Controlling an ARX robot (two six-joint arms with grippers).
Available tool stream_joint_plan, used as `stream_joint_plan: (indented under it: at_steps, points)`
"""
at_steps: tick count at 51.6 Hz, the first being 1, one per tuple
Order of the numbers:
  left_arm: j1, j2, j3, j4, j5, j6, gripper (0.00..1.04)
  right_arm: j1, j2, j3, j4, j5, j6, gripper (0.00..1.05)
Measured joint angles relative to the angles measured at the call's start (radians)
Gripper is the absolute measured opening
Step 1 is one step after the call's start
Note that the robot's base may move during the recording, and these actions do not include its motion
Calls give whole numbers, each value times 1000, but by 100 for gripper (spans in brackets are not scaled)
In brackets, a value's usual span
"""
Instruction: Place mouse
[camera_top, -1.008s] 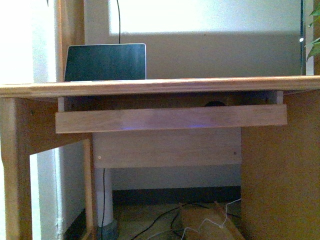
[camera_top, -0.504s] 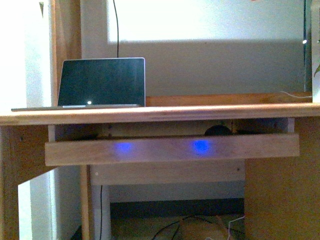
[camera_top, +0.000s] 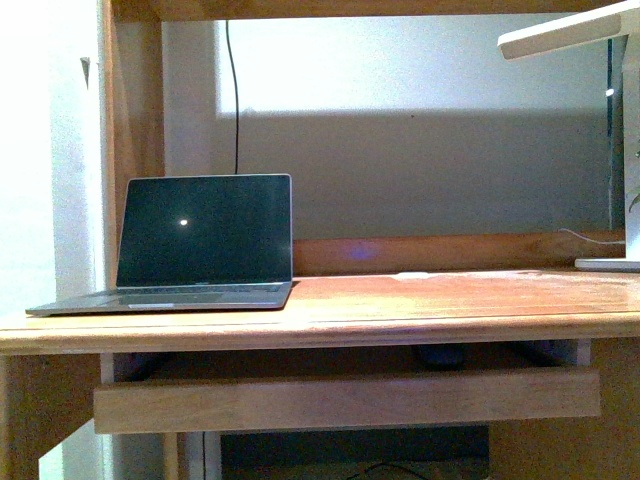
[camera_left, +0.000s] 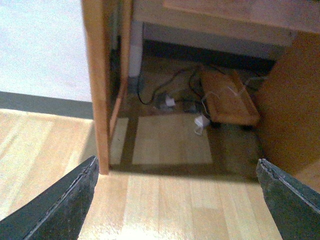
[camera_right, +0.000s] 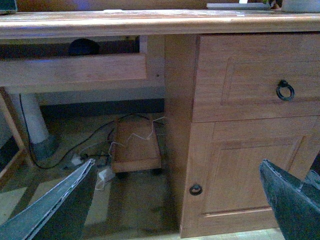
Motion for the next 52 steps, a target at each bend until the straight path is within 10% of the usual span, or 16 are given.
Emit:
stream_joint_plan:
  at_steps: [13,23,52]
  points:
    - [202,790,116,699,27,411,97,0,0,0,0,0,0,97]
    - [156,1428,360,1326,105,1048,97,0,0,0,0,0,0,97]
    - [52,1840,892,1194,304,1476,97,0,0,0,0,0,0,97]
